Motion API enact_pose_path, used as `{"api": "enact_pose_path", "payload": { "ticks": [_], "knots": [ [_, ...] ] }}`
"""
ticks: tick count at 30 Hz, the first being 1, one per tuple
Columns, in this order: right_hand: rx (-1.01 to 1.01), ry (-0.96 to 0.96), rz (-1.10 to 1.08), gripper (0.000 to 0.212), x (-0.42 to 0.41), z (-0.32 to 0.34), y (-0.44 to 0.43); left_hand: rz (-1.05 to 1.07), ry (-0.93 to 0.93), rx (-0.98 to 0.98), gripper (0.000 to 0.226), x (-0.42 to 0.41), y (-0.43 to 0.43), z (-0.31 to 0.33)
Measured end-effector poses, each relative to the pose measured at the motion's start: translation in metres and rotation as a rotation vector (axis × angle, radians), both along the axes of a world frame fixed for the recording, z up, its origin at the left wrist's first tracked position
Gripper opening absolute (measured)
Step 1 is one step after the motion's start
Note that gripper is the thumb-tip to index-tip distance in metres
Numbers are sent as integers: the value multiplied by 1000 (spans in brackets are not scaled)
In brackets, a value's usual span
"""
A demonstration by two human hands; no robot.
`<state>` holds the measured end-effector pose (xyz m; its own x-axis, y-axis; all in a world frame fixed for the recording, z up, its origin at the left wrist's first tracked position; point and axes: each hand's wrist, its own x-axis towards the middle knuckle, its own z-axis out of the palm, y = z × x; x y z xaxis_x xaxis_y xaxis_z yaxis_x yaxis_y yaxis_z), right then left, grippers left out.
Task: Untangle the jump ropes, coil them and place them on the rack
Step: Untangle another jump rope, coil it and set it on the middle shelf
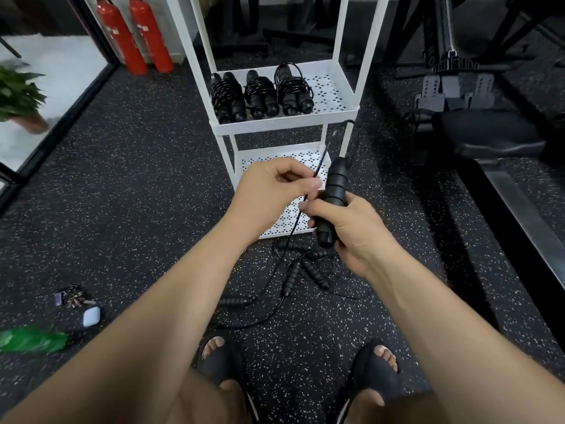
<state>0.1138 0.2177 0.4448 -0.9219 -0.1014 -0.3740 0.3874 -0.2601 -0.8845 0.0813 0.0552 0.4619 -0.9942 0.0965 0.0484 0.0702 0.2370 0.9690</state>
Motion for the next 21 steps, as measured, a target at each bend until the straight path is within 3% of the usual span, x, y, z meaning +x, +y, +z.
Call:
{"api": "enact_pose_path", "payload": {
  "ticks": [3, 8, 14, 18, 21],
  "knots": [
    [123, 6, -8, 14, 3, -2, -6, -12, -16, 72, 12, 0, 3, 4],
    [359, 87, -30, 11, 5, -7, -14, -45, -11, 118, 12, 4, 9, 6],
    [334, 107, -51, 9, 4, 0, -13, -58, -34, 138, 9, 5, 4, 6],
    [266, 118, -57, 9, 2, 14, -5, -14, -142, 33, 5, -1, -12, -13],
    [232, 131, -80, 6, 0, 25, 1, -71, -262, -282, 14, -3, -26, -36]
  ]
}}
